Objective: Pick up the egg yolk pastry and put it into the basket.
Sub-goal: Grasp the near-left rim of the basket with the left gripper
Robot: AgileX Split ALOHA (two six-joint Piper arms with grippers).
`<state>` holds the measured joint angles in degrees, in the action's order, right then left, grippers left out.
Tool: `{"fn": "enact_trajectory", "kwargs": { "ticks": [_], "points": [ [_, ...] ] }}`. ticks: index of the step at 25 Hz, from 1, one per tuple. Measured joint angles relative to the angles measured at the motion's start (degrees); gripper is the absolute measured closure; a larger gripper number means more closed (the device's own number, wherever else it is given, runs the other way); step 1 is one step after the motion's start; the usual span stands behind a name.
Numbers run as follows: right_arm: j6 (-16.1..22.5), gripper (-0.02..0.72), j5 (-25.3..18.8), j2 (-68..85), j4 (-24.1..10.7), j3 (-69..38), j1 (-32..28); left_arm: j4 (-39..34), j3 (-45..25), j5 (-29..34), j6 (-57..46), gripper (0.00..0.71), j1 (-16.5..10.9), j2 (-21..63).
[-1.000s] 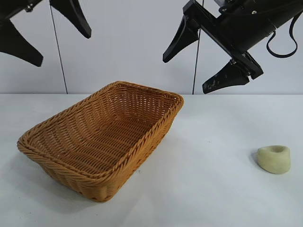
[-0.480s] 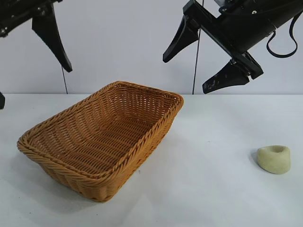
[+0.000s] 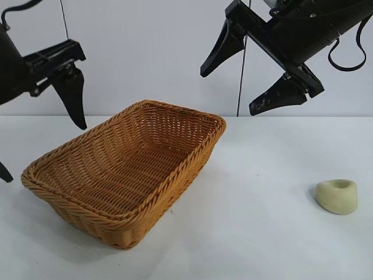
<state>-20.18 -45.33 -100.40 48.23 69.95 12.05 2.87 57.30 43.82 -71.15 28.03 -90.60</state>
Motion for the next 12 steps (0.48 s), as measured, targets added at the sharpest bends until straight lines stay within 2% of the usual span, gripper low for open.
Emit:
{"fn": "enact_trajectory", "kwargs": {
  "ticks": [12],
  "points": [
    [0.0,0.008,0.0,0.0,0.0,0.0,0.0,3.5,0.0,-10.0,-1.5,0.061,0.0,-15.9]
  ]
}}
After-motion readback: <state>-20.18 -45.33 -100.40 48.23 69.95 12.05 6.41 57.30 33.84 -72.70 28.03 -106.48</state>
